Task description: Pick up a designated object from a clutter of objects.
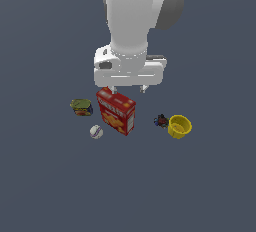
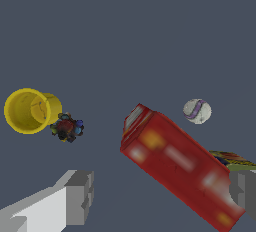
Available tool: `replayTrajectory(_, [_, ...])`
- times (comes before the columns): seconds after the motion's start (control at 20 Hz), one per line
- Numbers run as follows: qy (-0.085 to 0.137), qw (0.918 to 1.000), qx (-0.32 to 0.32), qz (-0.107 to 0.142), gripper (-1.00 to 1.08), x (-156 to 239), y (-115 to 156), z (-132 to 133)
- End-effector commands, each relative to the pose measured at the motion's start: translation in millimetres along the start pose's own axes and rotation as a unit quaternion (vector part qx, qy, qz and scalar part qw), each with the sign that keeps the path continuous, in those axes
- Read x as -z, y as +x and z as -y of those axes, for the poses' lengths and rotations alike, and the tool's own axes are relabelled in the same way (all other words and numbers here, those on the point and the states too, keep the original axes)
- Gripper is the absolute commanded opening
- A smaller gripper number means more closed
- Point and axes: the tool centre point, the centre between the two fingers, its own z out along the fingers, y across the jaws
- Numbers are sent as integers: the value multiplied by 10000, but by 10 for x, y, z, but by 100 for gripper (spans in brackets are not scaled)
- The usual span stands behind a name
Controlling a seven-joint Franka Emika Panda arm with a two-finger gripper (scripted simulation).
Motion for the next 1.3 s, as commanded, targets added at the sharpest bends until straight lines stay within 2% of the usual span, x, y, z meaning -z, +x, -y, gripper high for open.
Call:
replayTrajectory(0.0, [0,10000,0,0,28,0,0,0])
replayTrajectory(0.75, [-112,9999,-57,-29,28,-11,25,31])
replayTrajectory(1.25, [-393,9985,-384,39,28,-173,114,206])
